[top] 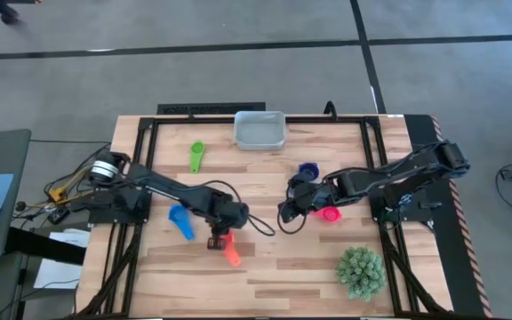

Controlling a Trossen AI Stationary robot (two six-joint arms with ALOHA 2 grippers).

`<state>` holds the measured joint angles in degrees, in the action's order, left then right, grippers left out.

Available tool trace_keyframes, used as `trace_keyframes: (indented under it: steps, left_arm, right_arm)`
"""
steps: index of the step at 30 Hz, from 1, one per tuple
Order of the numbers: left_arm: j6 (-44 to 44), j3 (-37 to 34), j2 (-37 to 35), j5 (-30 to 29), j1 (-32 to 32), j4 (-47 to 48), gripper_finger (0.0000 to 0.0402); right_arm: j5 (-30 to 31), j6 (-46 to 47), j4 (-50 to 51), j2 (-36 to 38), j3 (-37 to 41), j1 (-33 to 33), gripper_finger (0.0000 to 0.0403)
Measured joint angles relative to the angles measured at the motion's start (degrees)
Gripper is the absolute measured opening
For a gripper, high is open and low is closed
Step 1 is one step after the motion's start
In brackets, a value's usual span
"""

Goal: Nest measuring cups in basket
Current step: Stack the orange measuring cup on top of the purple measuring cup

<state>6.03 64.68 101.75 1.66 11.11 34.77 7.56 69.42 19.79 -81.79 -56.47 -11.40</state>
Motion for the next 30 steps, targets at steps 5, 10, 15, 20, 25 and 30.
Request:
trace_keyframes:
  steps: [5,10,15,20,25,30]
  left_arm:
    - [-4.5,1.7,1.4,-1.3,-0.6,0.8,0.0021]
    - [-6.1,1.7,1.4,-4.5,-0.6,1.0,0.0053]
    - [-6.3,1.7,1.4,-6.7,-0.6,2.2,0.0097]
    - [-3.8,3.6,1.4,-9.2,-0.6,7.4,0.0133]
    - [-3.1,7.0,1.4,-11.5,-0.6,11.6,0.015]
    - [-1.6,9.9,1.4,-11.8,-0.6,14.3,0.0154]
  right_arm:
    - [0.1,-0.9,0.1,0.5,-0.1,0.1,0.0068]
    - [0.2,-1.1,0.6,0.5,0.0,0.3,0.0068]
    - [0.3,-1.2,0.7,0.5,0.0,0.3,0.0068]
    - [0.3,-1.8,0.7,0.5,0.0,0.3,0.0068]
    - [0.2,-2.0,0.7,0.5,0.0,0.9,0.0068]
    - [0.1,-2.0,0.7,0.5,0.0,1.5,0.0068]
